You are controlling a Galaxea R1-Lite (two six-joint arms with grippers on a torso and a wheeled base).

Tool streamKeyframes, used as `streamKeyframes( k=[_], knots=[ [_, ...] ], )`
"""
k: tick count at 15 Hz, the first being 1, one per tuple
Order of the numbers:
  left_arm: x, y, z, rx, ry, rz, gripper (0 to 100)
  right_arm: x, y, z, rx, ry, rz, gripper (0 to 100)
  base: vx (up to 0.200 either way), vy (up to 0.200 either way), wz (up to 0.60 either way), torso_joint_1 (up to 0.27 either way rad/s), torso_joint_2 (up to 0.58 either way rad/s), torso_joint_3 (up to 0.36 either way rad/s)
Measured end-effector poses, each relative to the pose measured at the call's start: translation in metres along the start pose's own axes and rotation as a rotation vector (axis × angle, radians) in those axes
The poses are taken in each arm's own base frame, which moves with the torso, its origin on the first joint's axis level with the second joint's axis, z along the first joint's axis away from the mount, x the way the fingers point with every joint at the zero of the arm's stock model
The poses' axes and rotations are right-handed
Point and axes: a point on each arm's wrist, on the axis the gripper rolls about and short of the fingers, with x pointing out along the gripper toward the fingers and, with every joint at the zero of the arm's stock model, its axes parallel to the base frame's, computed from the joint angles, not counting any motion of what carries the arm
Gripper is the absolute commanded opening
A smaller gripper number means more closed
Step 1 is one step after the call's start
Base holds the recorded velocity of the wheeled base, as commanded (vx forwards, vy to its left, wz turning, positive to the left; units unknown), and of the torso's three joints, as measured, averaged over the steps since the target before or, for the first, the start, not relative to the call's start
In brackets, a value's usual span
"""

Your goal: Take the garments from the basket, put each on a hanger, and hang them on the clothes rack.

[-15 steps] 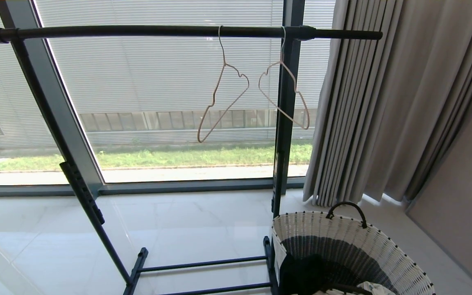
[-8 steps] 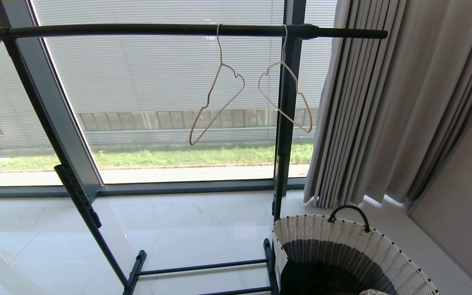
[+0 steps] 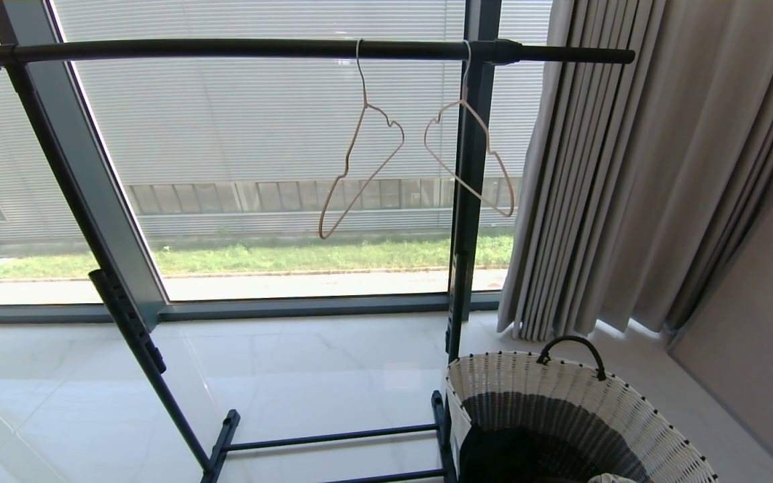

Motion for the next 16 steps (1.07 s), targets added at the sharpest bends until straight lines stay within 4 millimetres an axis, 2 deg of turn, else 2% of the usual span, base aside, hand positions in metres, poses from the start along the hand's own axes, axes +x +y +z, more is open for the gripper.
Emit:
streamKeyframes(
  k=[3, 6, 8, 10, 12, 16],
  knots=[
    [0.0, 0.0, 0.0, 0.0, 0.0, -0.001, 100, 0.04, -0.011, 0.008, -0.086, 0.236, 0.129, 100, 0.0, 0.0, 0.0, 0.0, 0.0, 0.0],
    [0.0, 0.0, 0.0, 0.0, 0.0, -0.001, 100, 0.087, -0.012, -0.003, -0.157, 0.495, 0.302, 100, 0.0, 0.0, 0.0, 0.0, 0.0, 0.0],
    [0.0, 0.0, 0.0, -0.001, 0.0, -0.001, 100, 0.114, -0.011, -0.015, -0.178, 0.604, 0.386, 100, 0.0, 0.0, 0.0, 0.0, 0.0, 0.0],
    [0.0, 0.0, 0.0, -0.001, 0.0, -0.001, 100, 0.137, -0.007, -0.029, -0.193, 0.663, 0.438, 100, 0.0, 0.0, 0.0, 0.0, 0.0, 0.0],
    [0.0, 0.0, 0.0, -0.001, 0.0, -0.001, 100, 0.152, -0.001, -0.043, -0.193, 0.712, 0.481, 100, 0.0, 0.0, 0.0, 0.0, 0.0, 0.0],
    [0.0, 0.0, 0.0, -0.002, 0.001, -0.001, 100, 0.181, 0.004, -0.059, -0.193, 0.692, 0.488, 100, 0.0, 0.0, 0.0, 0.0, 0.0, 0.0]
  ],
)
